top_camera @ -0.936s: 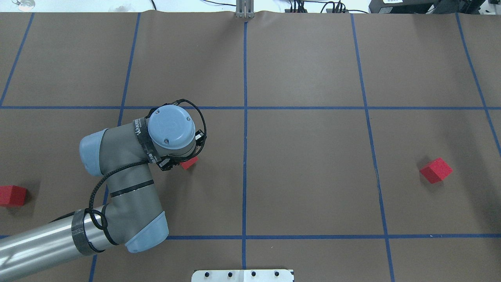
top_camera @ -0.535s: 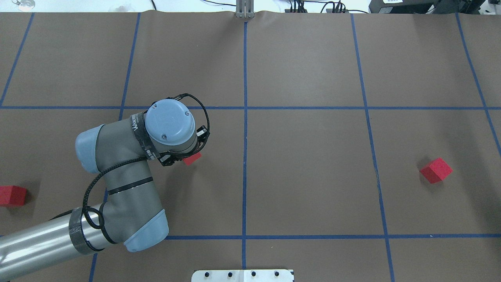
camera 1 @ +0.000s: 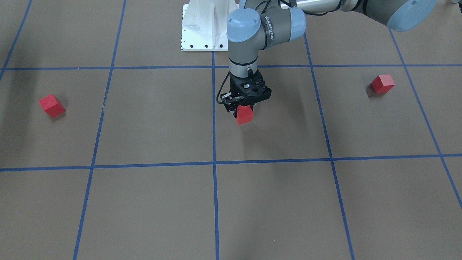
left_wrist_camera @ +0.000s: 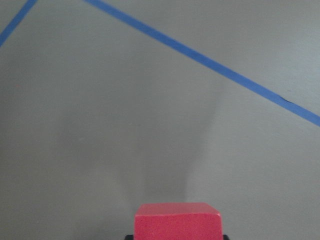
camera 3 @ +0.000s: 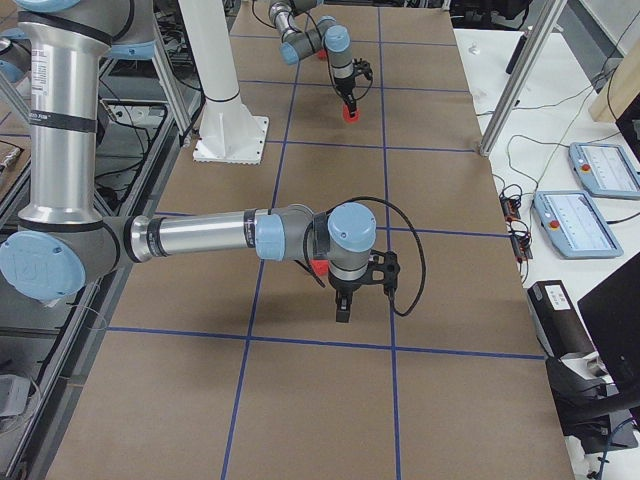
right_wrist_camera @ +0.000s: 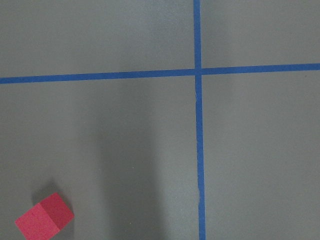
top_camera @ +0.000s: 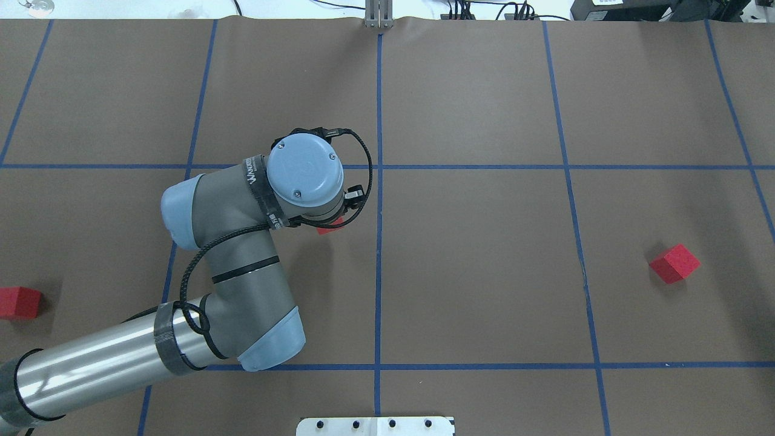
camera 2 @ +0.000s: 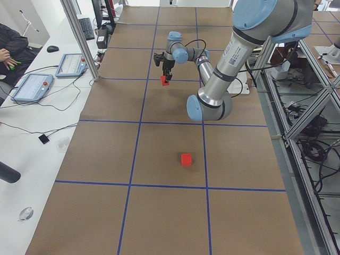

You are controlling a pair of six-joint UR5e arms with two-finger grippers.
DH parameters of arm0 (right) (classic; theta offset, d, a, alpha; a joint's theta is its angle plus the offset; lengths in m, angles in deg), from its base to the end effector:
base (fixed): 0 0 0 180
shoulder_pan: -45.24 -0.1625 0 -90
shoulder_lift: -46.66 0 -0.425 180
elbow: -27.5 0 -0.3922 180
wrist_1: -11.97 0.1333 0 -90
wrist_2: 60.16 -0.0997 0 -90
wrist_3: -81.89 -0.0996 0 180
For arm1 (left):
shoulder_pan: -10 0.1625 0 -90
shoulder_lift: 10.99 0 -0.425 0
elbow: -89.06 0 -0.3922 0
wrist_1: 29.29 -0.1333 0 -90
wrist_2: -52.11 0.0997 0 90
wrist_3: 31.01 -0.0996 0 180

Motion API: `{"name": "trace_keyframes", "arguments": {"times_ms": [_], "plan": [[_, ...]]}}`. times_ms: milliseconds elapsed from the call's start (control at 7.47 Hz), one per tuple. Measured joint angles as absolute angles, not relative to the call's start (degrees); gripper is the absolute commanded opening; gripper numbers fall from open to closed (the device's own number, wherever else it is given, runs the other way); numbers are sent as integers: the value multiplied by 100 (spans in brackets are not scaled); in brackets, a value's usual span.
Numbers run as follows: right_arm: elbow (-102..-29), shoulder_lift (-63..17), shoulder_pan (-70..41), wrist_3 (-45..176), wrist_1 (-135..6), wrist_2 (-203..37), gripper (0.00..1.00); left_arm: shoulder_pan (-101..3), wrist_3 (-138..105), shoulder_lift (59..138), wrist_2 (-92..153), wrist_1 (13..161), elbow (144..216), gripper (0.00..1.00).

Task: Form red blocks into L shape at center
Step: 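Carry the red cube with the left gripper to the table centre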

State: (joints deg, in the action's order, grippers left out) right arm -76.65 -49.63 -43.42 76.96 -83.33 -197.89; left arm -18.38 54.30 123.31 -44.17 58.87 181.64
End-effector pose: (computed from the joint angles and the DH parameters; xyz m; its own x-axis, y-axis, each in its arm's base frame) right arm 0.0492 -0.4458 0.5938 0.6712 0.0372 0.7403 -0.0344 0.9992 -0.0190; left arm 0.5624 -0.4430 0.1798 0.6527 -0.2602 -0.7116 0.3522 0.9357 -0.0192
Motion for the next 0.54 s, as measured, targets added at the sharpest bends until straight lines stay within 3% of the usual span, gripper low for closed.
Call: {"name": "trace_keyframes", "arguments": {"times_ms": [535], "plan": [[-7665,-4941,-4342,7689,-8330,-19781,99,-1838,4472,13259,-4392,6835,16688,0]]}}
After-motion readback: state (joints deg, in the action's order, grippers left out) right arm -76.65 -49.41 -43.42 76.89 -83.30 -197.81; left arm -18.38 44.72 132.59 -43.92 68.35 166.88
